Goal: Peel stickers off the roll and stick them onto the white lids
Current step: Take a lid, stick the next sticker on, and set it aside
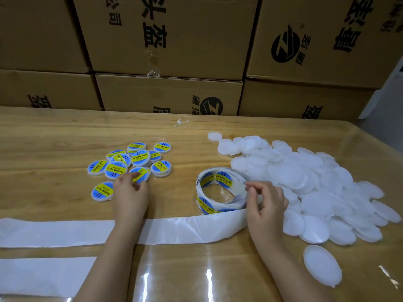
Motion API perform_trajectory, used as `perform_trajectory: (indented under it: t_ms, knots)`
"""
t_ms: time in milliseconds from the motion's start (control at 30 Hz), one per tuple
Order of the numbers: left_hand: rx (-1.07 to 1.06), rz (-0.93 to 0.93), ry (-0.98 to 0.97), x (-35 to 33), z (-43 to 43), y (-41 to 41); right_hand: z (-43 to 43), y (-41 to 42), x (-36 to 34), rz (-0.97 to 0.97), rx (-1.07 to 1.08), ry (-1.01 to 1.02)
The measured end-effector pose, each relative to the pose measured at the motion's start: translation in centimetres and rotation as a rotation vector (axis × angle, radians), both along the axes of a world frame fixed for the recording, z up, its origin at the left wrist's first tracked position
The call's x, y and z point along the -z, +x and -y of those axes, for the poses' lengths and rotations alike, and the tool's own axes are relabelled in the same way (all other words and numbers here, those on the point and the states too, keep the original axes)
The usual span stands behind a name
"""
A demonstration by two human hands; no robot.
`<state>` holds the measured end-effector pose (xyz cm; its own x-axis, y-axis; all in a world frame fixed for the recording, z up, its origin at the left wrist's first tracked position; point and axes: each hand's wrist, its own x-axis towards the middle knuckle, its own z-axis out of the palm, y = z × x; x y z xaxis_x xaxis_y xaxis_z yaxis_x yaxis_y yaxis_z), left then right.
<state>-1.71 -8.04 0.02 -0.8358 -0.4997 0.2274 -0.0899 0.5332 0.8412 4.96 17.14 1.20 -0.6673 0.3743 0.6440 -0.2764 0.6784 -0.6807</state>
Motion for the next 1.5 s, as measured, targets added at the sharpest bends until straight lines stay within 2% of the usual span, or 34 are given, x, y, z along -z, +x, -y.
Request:
perform_trajectory:
  t_ms: [100, 200, 300, 367, 400, 533, 600, 667, 733, 933, 1133, 1333, 1433, 1500]
  knots:
    - [0.025, 0.088, -0.127, 0.3, -0.3, 0.2, -1.5, -0.7, 0.1, 0.057, 0.145, -0.085]
    - [0.049, 0.036, -0.22, 0.2, -0.9, 0.4, -2.7, -1.1, 0.4, 0.195, 0.275, -0.055]
    - [0.123, -0.13, -0.038, -0.8, -2.8, 0.8, -3.1, -1.2, 0.7, 0.35, 0.309, 0.106]
    - [0.268, -0.272, 0.082, -1.9, -5.0, 1.7, -3.1, -1.3, 1.0, 0.435, 0.315, 0.209]
    - [0.346, -0.343, 0.083, -2.2, -6.1, 2.4, -3.0, -1.3, 1.2, 0.467, 0.325, 0.252]
    - [0.644, -0.526, -0.157, -1.9, -9.3, 5.0, -3.1, -1.3, 1.4, 0.55, 0.404, 0.327]
    - [0.7, -0.547, -0.296, -1.2, -9.8, 5.3, -3.3, -1.3, 1.4, 0.561, 0.434, 0.34]
    - [0.704, -0.488, -0.381, -0.9, -9.9, 5.3, -3.3, -1.4, 1.4, 0.55, 0.454, 0.352]
    - [0.715, -0.416, -0.379, -0.8, -9.7, 5.1, -3.1, -1.5, 1.4, 0.505, 0.447, 0.333]
    - [0.797, -0.358, -0.404, -0.9, -9.0, 4.9, -3.2, -1.6, 1.1, 0.224, 0.35, 0.186]
    - [0.852, -0.299, -0.579, -0.7, -9.2, 5.2, -2.9, -1.3, 0.5, 0.034, 0.11, -0.175]
    - [0.918, -0.247, -0.461, 0.0, -9.0, 4.6, -2.0, -0.8, -0.1, -0.031, -0.091, -0.423]
    - [0.892, -0.264, -0.423, -0.3, -8.9, 4.5, -1.8, -0.7, -0.2, -0.018, -0.176, -0.469]
    - [0.86, -0.268, -0.296, -0.8, -9.2, 4.7, -1.5, -0.6, -0.1, -0.002, -0.249, -0.462]
